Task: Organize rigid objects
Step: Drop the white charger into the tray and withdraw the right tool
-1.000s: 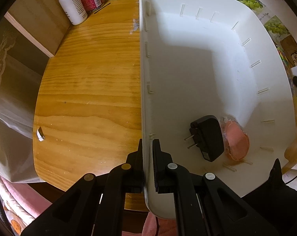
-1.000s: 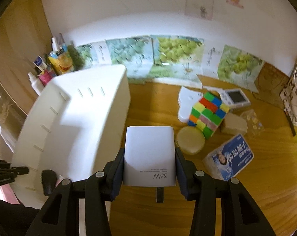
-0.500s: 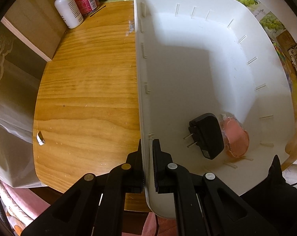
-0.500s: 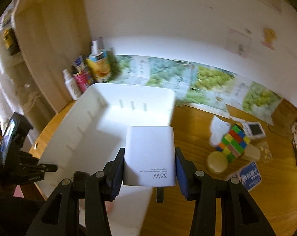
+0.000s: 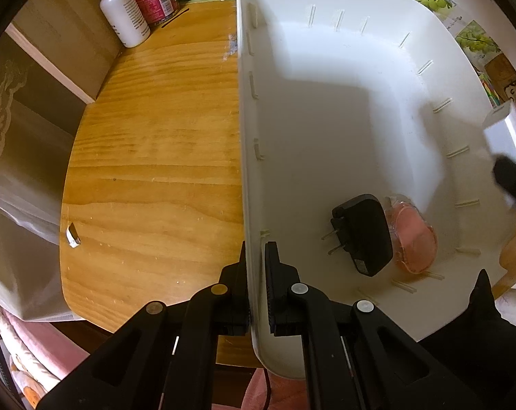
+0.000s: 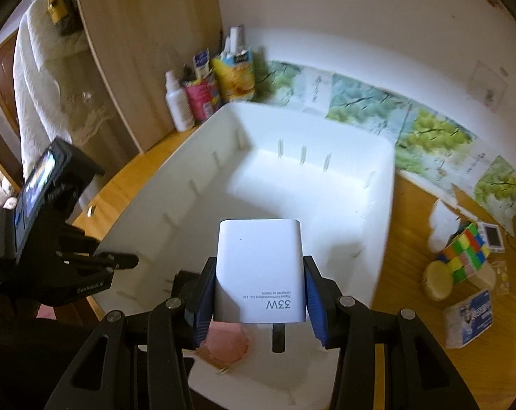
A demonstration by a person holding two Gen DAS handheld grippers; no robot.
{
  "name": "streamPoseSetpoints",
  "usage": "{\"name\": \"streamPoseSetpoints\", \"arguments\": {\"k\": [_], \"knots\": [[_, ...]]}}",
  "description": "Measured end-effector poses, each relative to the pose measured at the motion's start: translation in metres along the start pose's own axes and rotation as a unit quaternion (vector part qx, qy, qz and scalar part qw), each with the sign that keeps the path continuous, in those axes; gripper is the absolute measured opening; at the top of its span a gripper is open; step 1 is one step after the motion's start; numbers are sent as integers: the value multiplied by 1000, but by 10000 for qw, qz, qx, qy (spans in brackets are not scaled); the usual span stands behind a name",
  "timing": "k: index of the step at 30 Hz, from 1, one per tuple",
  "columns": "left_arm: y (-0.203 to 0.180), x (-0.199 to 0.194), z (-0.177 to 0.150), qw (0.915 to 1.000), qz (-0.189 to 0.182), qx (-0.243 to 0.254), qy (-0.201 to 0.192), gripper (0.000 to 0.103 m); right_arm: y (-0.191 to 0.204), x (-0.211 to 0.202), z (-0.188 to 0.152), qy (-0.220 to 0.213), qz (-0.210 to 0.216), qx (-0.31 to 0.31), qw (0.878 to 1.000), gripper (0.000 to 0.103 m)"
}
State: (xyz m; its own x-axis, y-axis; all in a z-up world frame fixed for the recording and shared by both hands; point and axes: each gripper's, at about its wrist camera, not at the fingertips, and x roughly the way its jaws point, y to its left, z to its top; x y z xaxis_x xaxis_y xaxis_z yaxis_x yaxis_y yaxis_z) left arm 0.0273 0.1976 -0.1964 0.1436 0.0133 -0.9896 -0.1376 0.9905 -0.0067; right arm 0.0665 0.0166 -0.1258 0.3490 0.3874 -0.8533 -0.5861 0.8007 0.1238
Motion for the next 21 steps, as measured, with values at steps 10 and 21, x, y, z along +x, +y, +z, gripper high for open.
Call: {"name": "streamPoseSetpoints", "arguments": {"k": [10,21], "knots": [[-2,3,0,9999,54,90,7,6,30,21,-5,399,-43,-284,9988,47],[-4,3,-3,9999,70,133,3,6,27,8,1,19,-88,-164,9998,58]]}}
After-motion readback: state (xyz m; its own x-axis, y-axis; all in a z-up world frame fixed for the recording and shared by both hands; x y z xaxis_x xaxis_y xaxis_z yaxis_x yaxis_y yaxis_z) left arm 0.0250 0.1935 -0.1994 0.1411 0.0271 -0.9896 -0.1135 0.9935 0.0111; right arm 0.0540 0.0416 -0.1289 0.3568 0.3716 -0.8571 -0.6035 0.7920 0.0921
